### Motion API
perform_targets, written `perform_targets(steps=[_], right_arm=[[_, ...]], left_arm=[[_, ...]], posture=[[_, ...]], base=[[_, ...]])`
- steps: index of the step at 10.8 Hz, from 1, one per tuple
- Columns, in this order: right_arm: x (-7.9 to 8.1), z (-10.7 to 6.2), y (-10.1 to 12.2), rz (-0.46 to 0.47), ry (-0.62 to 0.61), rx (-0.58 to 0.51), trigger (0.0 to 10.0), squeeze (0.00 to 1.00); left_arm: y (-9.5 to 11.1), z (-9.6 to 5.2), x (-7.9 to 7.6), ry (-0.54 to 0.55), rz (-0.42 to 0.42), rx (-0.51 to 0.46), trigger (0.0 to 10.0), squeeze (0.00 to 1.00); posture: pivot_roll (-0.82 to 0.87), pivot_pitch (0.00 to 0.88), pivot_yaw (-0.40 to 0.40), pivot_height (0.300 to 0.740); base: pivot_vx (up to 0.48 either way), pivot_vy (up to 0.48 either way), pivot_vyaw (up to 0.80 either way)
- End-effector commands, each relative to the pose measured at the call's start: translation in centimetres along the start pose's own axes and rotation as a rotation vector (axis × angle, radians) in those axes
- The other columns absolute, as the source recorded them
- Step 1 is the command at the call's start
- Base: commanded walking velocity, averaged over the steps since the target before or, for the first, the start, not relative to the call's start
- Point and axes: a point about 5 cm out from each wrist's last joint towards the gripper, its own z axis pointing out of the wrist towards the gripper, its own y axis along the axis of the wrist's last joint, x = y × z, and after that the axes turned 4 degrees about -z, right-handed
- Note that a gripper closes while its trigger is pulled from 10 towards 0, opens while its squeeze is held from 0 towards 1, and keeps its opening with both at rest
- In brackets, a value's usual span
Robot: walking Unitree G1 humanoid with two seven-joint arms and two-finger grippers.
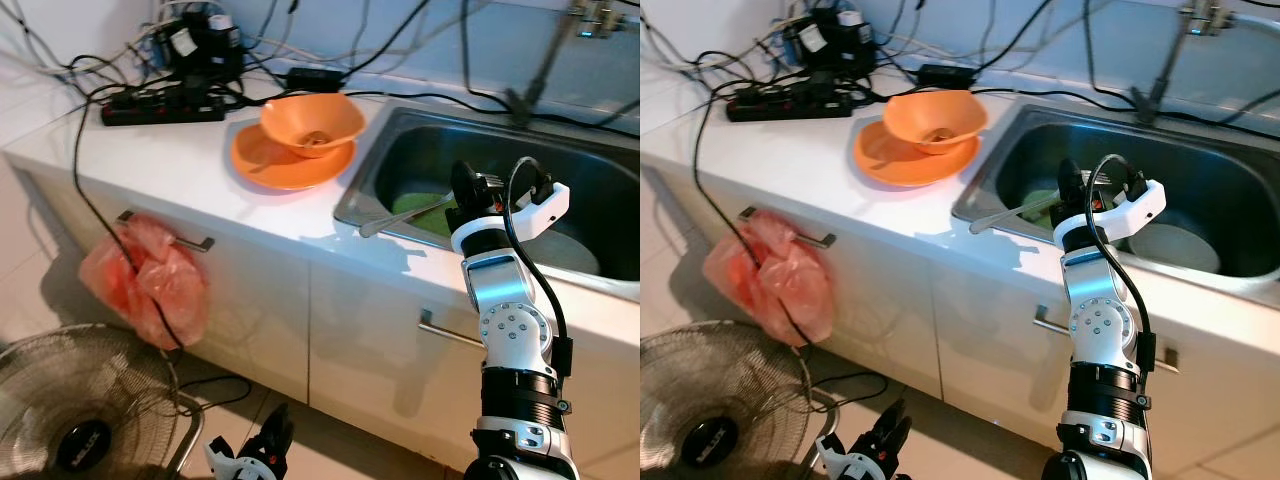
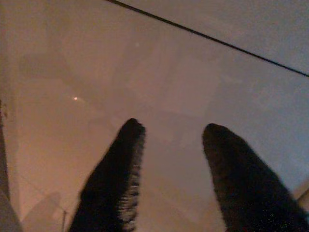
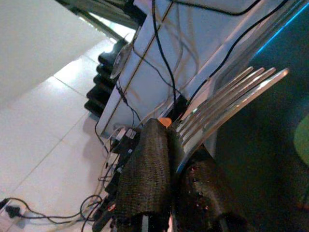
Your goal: Kitchen organization
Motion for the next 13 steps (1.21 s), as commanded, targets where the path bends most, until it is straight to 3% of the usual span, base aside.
perform_targets(steps=[1,5,6,13], right_arm=[[0.48,0.12,0.37,0.005,0.023,-0.017,10.0,0.0],[0.48,0.12,0.37,0.005,0.023,-0.017,10.0,0.0],[0.44,0.16,0.36,0.005,0.025,-0.019,10.0,0.0],[0.44,0.16,0.36,0.005,0.025,-0.019,10.0,0.0]], left_arm=[[-7.3,6.86,-31.38,-0.868,0.73,0.0,10.0,1.0],[-7.3,6.86,-31.38,-0.868,0.73,0.0,10.0,1.0],[-7.27,6.94,-31.32,-0.867,0.731,-0.001,10.0,1.0],[-7.27,6.94,-31.32,-0.867,0.731,-0.001,10.0,1.0]], posture=[[0.07,0.0,0.0,0.74],[0.07,0.0,0.0,0.74],[0.07,0.193,0.035,0.74],[0.07,0.193,0.035,0.74]], base=[[0.0,0.0,0.0],[0.0,0.0,0.0],[0.0,0.0,0.0],[0.0,0.0,0.0]])
